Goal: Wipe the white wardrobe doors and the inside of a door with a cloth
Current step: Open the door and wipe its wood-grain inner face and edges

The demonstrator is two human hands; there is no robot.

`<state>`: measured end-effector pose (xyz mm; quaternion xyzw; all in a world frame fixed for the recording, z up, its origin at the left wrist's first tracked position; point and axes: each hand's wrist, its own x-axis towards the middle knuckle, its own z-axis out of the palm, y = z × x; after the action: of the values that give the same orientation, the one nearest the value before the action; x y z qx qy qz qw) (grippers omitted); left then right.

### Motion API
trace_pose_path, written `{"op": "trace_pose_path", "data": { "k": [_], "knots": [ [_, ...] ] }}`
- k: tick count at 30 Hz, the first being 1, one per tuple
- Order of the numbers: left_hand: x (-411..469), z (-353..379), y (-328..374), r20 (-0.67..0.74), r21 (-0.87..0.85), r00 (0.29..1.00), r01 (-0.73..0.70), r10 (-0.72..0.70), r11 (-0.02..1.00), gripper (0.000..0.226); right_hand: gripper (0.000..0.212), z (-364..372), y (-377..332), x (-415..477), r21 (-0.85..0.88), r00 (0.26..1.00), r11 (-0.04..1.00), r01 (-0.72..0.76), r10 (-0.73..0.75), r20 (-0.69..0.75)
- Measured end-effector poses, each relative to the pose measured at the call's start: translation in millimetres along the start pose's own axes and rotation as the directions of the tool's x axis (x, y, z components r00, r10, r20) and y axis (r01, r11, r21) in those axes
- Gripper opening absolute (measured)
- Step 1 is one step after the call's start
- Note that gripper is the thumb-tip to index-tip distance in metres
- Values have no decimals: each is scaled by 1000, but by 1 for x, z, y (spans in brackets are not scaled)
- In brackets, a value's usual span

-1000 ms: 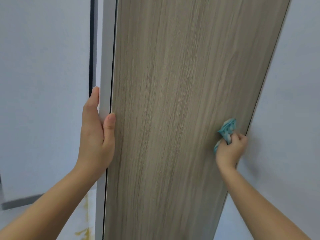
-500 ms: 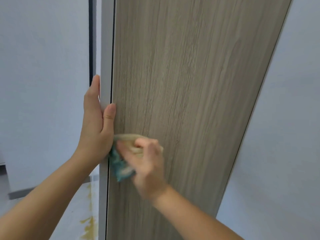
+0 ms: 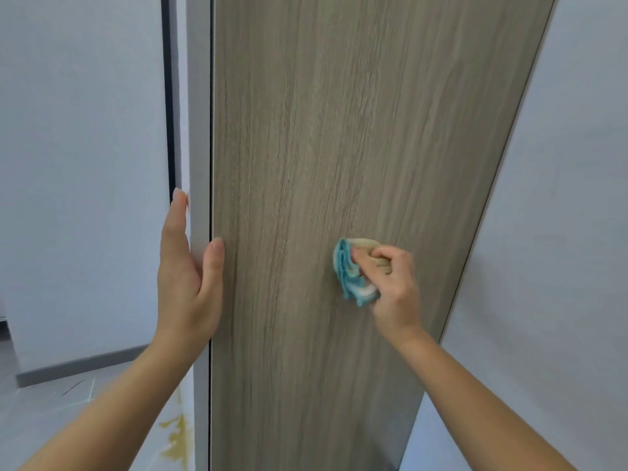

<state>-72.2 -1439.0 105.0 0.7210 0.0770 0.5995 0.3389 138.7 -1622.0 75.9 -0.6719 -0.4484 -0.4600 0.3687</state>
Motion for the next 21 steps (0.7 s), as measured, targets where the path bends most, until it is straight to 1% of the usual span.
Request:
{"op": "trace_pose_path", "data": {
  "k": [1, 2, 4, 5, 8, 9, 10, 11, 13, 16, 18, 19, 20, 21],
  "knots": [
    [0, -1, 0, -4, 7, 1000, -1, 1, 1000, 60, 54, -6, 17, 2, 3, 985, 985, -170, 170, 12],
    [0, -1, 0, -8, 15, 1000, 4, -4, 1000, 61, 46, -10, 37, 4, 13, 953, 954, -301, 301, -35],
    [1, -1, -2, -16, 28, 1000, 6, -6, 1000, 62, 24, -16, 73, 13, 27, 844, 861, -508, 504, -183],
    [1, -1, -3, -20, 32, 1000, -1, 2, 1000, 62, 21, -19, 85, 18, 23, 778, 801, -598, 588, -222],
    [1, 0, -3, -29, 48, 999, -25, 27, 999, 62, 20, -27, 119, 31, 46, 603, 634, -772, 754, -259],
    [1, 0, -4, -30, 60, 999, -29, 31, 998, 61, 17, -27, 126, 35, 58, 546, 580, -813, 792, -272],
    [1, 0, -5, -31, 71, 999, -32, 34, 997, 61, 16, -27, 134, 38, 67, 506, 544, -836, 813, -290],
    [1, 0, -6, -30, 77, 999, -33, 35, 996, 60, 16, -25, 140, 39, 74, 485, 528, -846, 819, -306],
    [1, 0, -8, -29, 80, 999, -37, 40, 996, 59, 16, -20, 151, 38, 74, 466, 515, -854, 820, -332],
    [1, 1, -7, -27, 84, 999, -43, 46, 995, 61, 14, -13, 159, 33, 95, 444, 497, -863, 834, -326],
    [1, 1, -8, -26, 64, 999, -36, 37, 997, 62, 15, -10, 143, 31, 153, 414, 475, -867, 856, -310],
    [1, 1, -7, -22, 52, 999, -34, 35, 998, 63, 15, -7, 127, 28, 192, 410, 478, -857, 859, -307],
    [1, 1, -8, -18, 42, 999, -37, 38, 998, 63, 14, -2, 109, 23, 238, 422, 495, -836, 856, -297],
    [2, 1, -8, -13, 34, 999, -42, 42, 999, 62, 13, 3, 86, 16, 258, 463, 537, -803, 835, -298]
  ]
}}
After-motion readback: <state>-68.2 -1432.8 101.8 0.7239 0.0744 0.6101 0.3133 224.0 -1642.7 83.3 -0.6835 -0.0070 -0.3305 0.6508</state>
